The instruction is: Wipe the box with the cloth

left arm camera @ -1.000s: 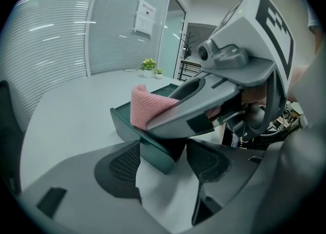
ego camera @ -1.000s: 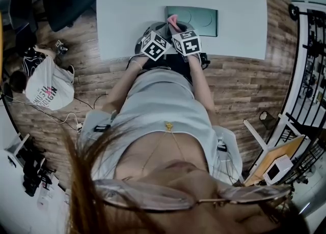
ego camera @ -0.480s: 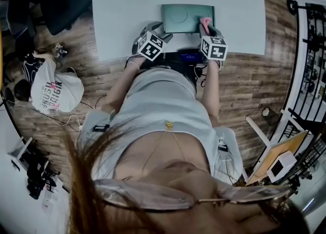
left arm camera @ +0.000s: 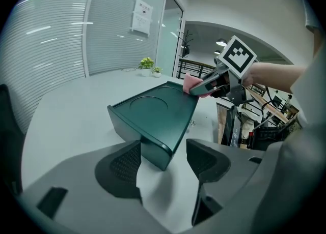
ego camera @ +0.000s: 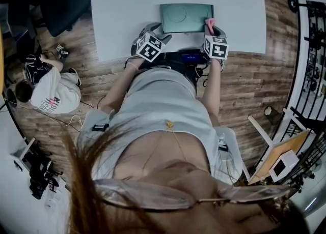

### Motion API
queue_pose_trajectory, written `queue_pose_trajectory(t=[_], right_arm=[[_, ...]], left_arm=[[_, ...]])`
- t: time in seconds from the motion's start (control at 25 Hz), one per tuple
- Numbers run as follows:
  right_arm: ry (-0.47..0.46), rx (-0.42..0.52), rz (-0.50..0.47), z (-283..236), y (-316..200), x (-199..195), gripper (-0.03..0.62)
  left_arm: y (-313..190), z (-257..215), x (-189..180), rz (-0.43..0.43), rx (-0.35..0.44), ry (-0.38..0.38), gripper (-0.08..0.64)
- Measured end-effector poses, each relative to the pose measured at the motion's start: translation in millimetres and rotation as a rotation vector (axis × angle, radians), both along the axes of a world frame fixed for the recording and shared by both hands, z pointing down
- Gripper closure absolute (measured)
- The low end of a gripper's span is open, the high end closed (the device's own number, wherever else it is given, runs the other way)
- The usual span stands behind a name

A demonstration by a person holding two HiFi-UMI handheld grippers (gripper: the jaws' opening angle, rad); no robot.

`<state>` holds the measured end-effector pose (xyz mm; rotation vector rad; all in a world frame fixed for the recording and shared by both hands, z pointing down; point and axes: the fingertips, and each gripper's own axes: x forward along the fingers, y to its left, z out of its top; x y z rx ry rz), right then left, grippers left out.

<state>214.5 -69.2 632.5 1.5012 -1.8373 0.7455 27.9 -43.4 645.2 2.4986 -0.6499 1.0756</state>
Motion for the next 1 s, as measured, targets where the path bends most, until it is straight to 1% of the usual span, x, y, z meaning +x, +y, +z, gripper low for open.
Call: queue_pose_trajectory(t=[0.2,0.4,0.68,1.0], right_arm=[[-0.027,0.007,0.015,-1.3,1.0,1.7,0.553],[-0.051,0.006,0.013,-0.5,3.0,-6.4,0.554],[-0.074,-0.003,-0.022,-2.7,4.0,-22.6,0.554],[-0.078,-0.014,-0.088,-3.3,2.7,-50.1,0.554]], left_arm=[[0.6,-1.7,2.1,0.001,0.0,0.002,0.275],[1.6,-1.3,2.9,0.002,-0.003,0.007,0.275],[2.7,-3.9,4.6,0.003,-0.003,0.012,0.275],[3.3,-4.6,4.6,0.005,0.001,0.015,0.275]])
